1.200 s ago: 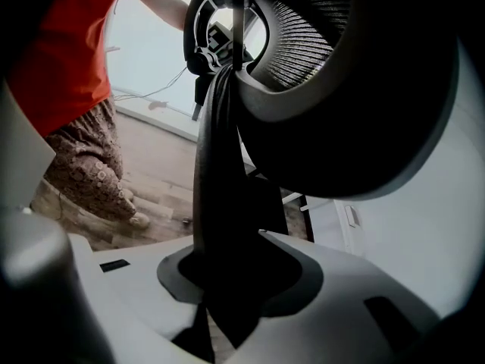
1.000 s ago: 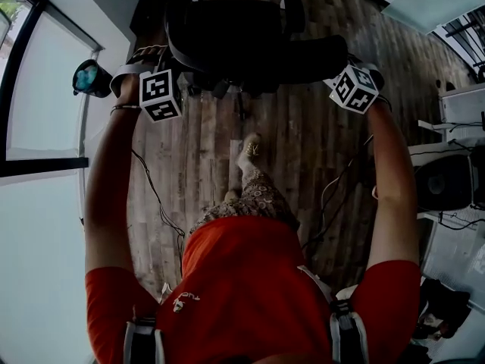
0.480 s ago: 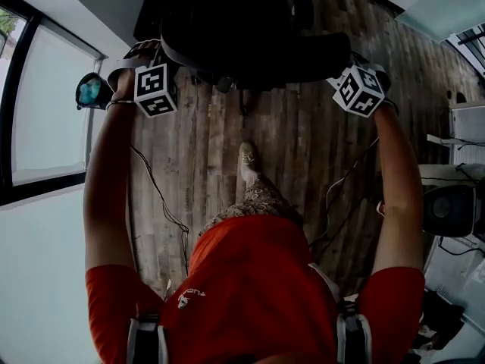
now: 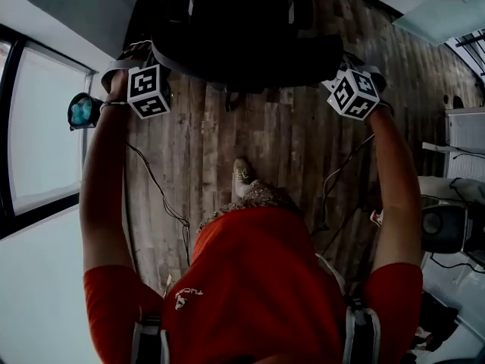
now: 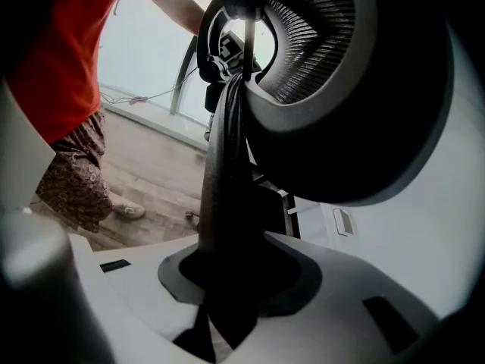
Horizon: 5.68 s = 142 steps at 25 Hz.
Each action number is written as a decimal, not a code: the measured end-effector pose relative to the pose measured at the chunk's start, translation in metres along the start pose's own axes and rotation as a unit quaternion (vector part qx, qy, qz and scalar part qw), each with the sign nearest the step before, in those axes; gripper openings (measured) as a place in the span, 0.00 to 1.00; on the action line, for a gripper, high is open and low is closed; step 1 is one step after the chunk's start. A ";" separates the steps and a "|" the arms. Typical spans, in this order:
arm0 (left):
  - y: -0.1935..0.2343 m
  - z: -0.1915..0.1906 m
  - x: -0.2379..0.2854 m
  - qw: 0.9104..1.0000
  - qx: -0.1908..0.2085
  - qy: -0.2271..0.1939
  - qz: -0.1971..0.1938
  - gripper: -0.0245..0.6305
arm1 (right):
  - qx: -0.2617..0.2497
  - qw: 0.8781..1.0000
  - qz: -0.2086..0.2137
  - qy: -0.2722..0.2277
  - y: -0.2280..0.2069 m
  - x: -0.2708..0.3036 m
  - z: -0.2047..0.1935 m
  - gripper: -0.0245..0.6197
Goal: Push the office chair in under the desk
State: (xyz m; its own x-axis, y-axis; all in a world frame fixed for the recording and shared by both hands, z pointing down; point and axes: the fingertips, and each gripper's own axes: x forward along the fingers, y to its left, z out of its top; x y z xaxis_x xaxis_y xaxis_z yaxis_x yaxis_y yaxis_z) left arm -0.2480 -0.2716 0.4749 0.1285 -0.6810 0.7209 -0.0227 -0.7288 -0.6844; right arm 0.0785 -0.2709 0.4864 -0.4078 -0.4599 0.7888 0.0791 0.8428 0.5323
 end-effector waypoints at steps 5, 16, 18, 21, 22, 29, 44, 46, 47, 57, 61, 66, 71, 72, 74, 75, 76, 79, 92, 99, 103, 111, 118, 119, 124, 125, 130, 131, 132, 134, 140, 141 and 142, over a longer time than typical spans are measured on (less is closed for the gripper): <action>0.027 0.004 0.027 1.000 -0.005 0.003 0.000 0.19 | -0.001 1.000 0.007 0.005 -0.034 0.016 -0.019 0.24; 0.084 0.011 0.081 1.000 -0.012 0.008 0.007 0.19 | 0.012 1.000 0.012 0.019 -0.101 0.050 -0.056 0.24; 0.096 0.010 0.090 1.000 -0.011 0.008 0.010 0.19 | 0.011 1.000 0.011 0.019 -0.115 0.056 -0.060 0.24; 0.111 0.004 0.108 1.000 -0.011 0.008 0.006 0.19 | 0.012 1.000 0.012 0.018 -0.133 0.069 -0.062 0.24; 0.118 0.001 0.115 1.000 -0.011 0.006 0.005 0.19 | 0.012 1.000 0.011 0.018 -0.140 0.073 -0.063 0.24; 0.167 -0.015 0.158 1.000 -0.004 0.000 0.003 0.19 | 0.021 1.000 0.004 0.023 -0.194 0.106 -0.070 0.24; 0.269 -0.036 0.227 1.000 0.011 -0.011 0.009 0.19 | 0.039 0.999 0.000 0.034 -0.296 0.153 -0.084 0.24; 0.281 -0.040 0.238 1.000 0.014 -0.013 0.009 0.20 | 0.042 0.998 -0.001 0.036 -0.308 0.161 -0.086 0.24; 0.287 -0.042 0.243 1.000 0.015 -0.014 0.009 0.20 | 0.044 0.998 -0.002 0.037 -0.314 0.165 -0.086 0.24; 0.339 -0.058 0.286 1.000 0.021 -0.018 0.014 0.20 | 0.053 0.998 -0.005 0.042 -0.369 0.197 -0.094 0.25; 0.353 -0.061 0.303 1.000 0.016 -0.012 0.013 0.20 | 0.051 0.998 -0.003 0.042 -0.388 0.211 -0.101 0.25; 0.368 -0.059 0.318 1.000 0.014 -0.009 0.012 0.21 | 0.048 0.998 -0.001 0.038 -0.407 0.220 -0.110 0.25; 0.378 -0.052 0.328 1.000 0.013 -0.009 0.018 0.21 | 0.043 0.998 0.001 0.034 -0.421 0.227 -0.122 0.25; 0.381 -0.051 0.330 1.000 0.011 -0.008 0.018 0.21 | 0.042 0.999 0.002 0.034 -0.425 0.228 -0.125 0.25; 0.386 -0.050 0.335 1.000 0.009 -0.004 0.019 0.21 | 0.040 0.999 0.002 0.032 -0.432 0.231 -0.129 0.25; 0.388 -0.050 0.338 1.000 0.008 -0.002 0.019 0.21 | 0.040 0.999 0.002 0.031 -0.435 0.232 -0.130 0.25; 0.391 -0.049 0.341 1.000 0.008 -0.001 0.018 0.21 | 0.040 0.999 0.002 0.031 -0.438 0.234 -0.132 0.25; 0.399 -0.052 0.349 1.000 0.005 0.003 0.018 0.21 | 0.040 0.999 0.000 0.032 -0.448 0.240 -0.135 0.25; 0.443 -0.065 0.389 1.000 0.003 0.012 0.015 0.21 | 0.044 0.999 -0.008 0.032 -0.498 0.267 -0.144 0.25; 0.450 -0.055 0.394 1.000 0.005 0.002 0.026 0.21 | 0.038 0.999 -0.008 0.030 -0.511 0.270 -0.155 0.26; 0.449 -0.055 0.392 1.000 0.000 0.006 0.026 0.21 | 0.035 0.999 -0.010 0.026 -0.512 0.269 -0.153 0.26; 0.444 -0.054 0.391 0.999 -0.022 0.004 0.032 0.30 | 0.055 0.997 -0.013 0.046 -0.512 0.272 -0.158 0.34; 0.447 -0.049 0.369 0.997 -0.036 -0.011 0.071 0.44 | 0.061 0.996 -0.049 0.040 -0.511 0.251 -0.153 0.42; 0.447 -0.048 0.364 0.996 -0.039 -0.013 0.074 0.44 | 0.063 0.996 -0.055 0.038 -0.512 0.244 -0.152 0.42; 0.440 -0.049 0.342 0.995 -0.046 -0.020 0.083 0.44 | 0.070 0.994 -0.073 0.038 -0.507 0.217 -0.144 0.42; 0.438 -0.049 0.337 0.995 -0.050 -0.023 0.086 0.44 | 0.072 0.994 -0.077 0.037 -0.505 0.212 -0.142 0.42; 0.430 -0.047 0.302 0.987 -0.108 -0.051 0.109 0.44 | 0.107 0.988 -0.113 0.007 -0.496 0.179 -0.123 0.42; 0.429 -0.046 0.295 0.983 -0.127 -0.061 0.114 0.44 | 0.120 0.985 -0.124 -0.006 -0.494 0.173 -0.117 0.42; 0.427 -0.044 0.288 0.979 -0.148 -0.073 0.121 0.44 | 0.135 0.981 -0.135 -0.021 -0.493 0.167 -0.110 0.42; 0.424 -0.037 0.271 0.965 -0.198 -0.104 0.135 0.44 | 0.175 0.970 -0.157 -0.063 -0.490 0.154 -0.094 0.42; 0.410 0.000 0.214 0.901 -0.336 -0.221 0.161 0.42 | 0.270 0.918 -0.217 -0.193 -0.475 0.108 -0.044 0.36; 0.409 0.007 0.203 0.890 -0.351 -0.239 0.166 0.41 | 0.279 0.910 -0.224 -0.209 -0.471 0.102 -0.037 0.35; 0.407 0.014 0.192 0.879 -0.364 -0.257 0.171 0.39 | 0.288 0.902 -0.231 -0.225 -0.467 0.095 -0.030 0.33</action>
State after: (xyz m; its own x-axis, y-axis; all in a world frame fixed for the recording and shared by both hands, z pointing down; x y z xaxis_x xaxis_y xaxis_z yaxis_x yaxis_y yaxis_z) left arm -0.2187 -0.6981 0.3331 0.4176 -0.8829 0.2146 -0.7514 -0.4683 -0.4649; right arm 0.0300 -0.7169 0.3222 -0.6145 -0.7482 0.2503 -0.6269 0.6557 0.4209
